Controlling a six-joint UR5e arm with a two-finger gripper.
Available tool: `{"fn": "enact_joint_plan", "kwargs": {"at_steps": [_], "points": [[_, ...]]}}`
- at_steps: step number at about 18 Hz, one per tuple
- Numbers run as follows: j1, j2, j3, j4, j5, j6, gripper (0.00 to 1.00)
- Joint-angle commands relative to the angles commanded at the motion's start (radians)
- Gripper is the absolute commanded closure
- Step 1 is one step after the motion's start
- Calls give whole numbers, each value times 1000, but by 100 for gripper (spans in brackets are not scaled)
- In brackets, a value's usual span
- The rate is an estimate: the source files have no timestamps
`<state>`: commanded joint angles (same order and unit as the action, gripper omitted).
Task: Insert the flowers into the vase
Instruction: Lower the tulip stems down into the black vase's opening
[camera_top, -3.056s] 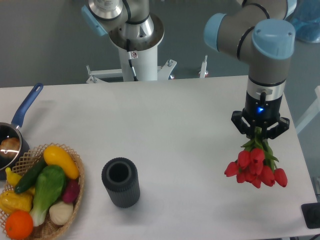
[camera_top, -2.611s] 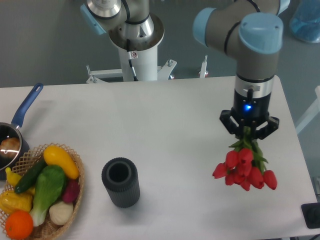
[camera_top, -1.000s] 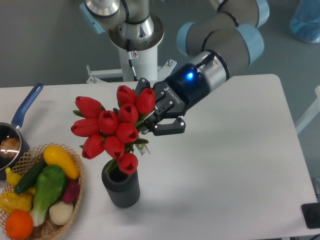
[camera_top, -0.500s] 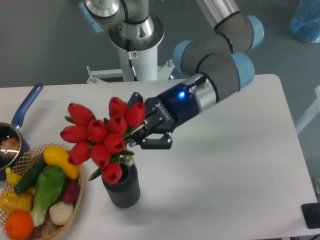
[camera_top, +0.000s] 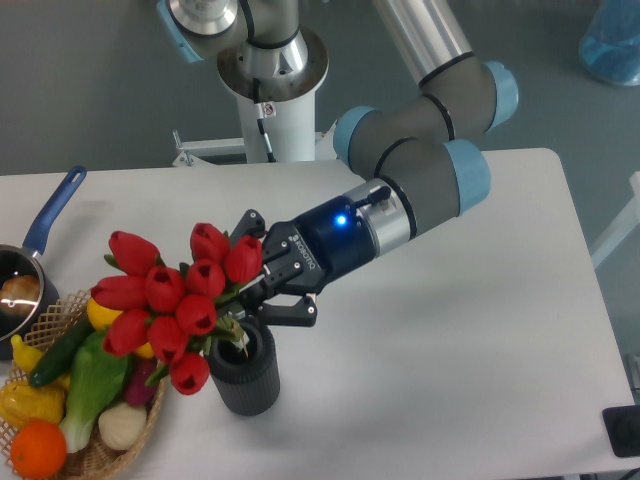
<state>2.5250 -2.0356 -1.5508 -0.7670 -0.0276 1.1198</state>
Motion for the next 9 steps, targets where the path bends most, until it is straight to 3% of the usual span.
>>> {"fn": "enact_joint_plan", "kwargs": {"at_steps": [9], "points": [[-8,-26,-48,2,3,11,100]]}}
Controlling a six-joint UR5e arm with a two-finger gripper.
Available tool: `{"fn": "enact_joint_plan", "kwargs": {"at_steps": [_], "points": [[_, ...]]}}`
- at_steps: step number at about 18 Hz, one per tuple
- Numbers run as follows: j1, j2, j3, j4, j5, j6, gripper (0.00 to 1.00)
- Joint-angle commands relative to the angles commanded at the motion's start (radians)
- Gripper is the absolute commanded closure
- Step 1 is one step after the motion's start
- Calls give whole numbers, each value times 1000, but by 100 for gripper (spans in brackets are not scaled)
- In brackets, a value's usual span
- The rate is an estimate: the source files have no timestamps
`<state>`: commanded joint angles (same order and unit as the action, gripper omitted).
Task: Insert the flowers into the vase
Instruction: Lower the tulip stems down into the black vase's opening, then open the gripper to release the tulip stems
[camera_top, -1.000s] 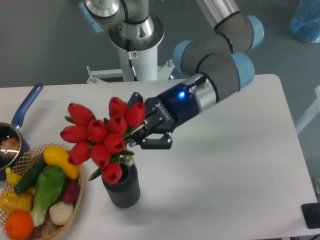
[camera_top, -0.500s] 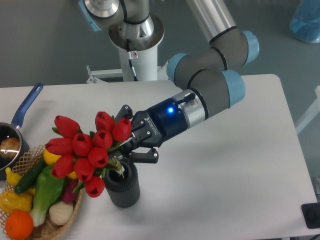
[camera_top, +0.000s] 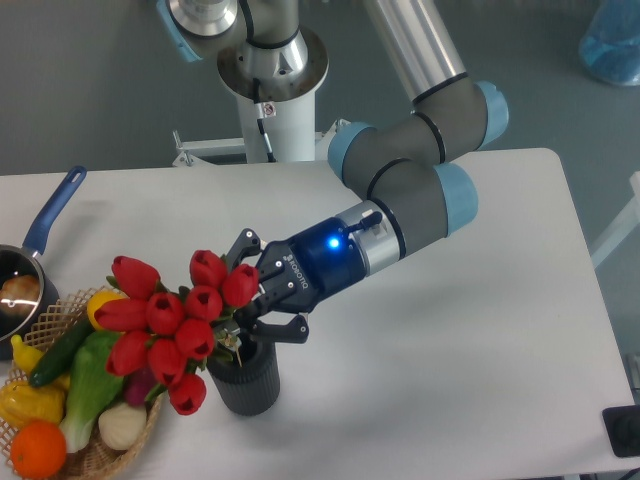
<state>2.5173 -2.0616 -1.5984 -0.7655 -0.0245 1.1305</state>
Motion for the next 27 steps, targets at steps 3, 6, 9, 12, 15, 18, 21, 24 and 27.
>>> {"fn": "enact_joint_plan", "kwargs": {"at_steps": [3,6,9,12,15,18,21,24,27], "points": [[2,-15,-21,2,2,15,100],[2,-44,-41,2,0,84,100],[2,-63,-48,2,0,101,100],[17,-69,-77,2,2,106,100],[28,-86,-94,3,2,161,100],[31,-91,-118,3,2,201,100],[35,-92,-130,5,3,215,97],[47,-98,-141,5,3,291,85],[57,-98,-152,5,3,318,44]]}}
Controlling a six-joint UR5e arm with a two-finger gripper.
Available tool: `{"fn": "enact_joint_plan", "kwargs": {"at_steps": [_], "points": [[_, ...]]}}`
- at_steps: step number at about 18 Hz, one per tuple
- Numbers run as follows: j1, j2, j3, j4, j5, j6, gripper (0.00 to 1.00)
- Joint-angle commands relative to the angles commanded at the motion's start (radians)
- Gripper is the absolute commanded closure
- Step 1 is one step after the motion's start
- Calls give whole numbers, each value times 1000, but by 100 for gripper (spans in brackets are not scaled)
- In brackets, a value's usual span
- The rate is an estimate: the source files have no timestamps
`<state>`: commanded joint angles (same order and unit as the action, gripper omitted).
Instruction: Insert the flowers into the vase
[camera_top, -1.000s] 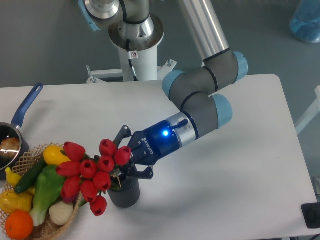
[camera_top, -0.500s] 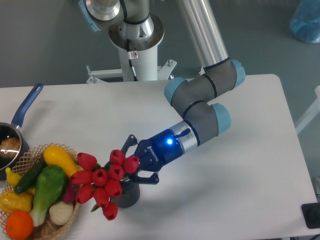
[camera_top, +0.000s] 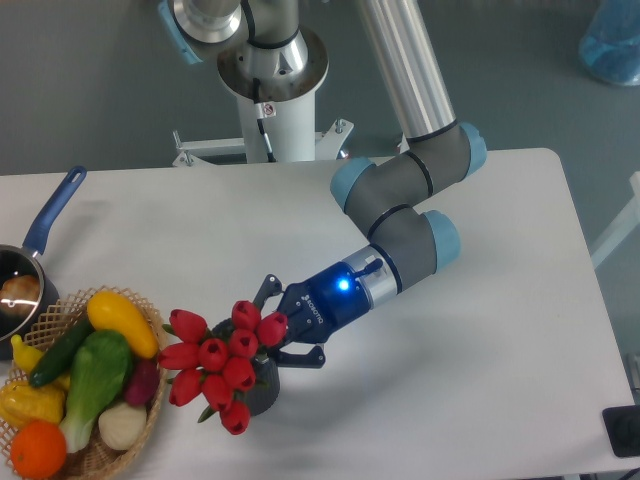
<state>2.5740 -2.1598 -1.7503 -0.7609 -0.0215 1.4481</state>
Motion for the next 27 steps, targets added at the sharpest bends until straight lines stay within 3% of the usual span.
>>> {"fn": "enact_joint_plan", "kwargs": {"at_steps": [1,3,10,16,22,27], "points": [[3,2,0,-2,0,-3,20],[17,6,-18,-2,0,-3,0],[63,41,-72,-2,9,2,0],[115,69,-74,-2,110,2,0],[239,84,-72,-2,198,3,0],[331,43,-41,2,239,35,0]]}}
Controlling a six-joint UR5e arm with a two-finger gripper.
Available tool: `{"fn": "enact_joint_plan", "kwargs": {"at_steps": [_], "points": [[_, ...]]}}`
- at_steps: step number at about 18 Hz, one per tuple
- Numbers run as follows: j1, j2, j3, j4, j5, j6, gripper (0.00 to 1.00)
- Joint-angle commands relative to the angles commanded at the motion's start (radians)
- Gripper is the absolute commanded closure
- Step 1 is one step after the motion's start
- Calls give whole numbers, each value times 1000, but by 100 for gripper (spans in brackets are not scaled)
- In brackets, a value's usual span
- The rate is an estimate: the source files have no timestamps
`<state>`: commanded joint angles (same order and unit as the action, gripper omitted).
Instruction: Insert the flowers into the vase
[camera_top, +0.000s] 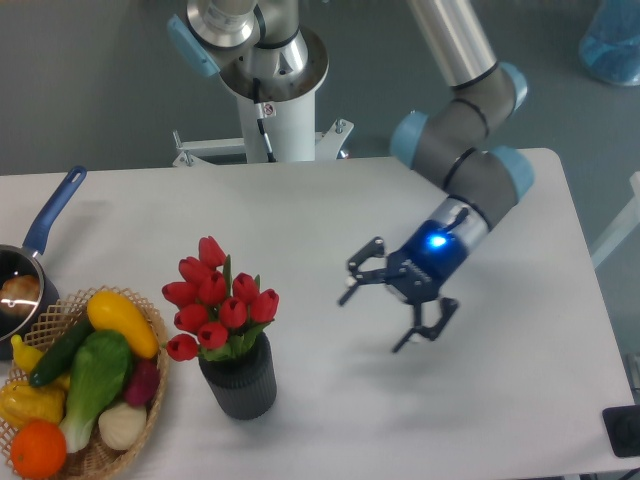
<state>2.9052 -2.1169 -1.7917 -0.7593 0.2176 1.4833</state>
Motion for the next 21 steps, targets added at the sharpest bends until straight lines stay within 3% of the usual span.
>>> {"fn": "enact_joint_plan", "kwargs": {"at_steps": [6,10,14,19,21], "points": [[42,43,69,-5,343,-12,0],[29,46,138,-5,675,-50,0],[12,51,147,-9,820,-40,0],[-99,37,212,-21,1152,-51,0],[-133,23,225,-21,1229,-54,0]]}}
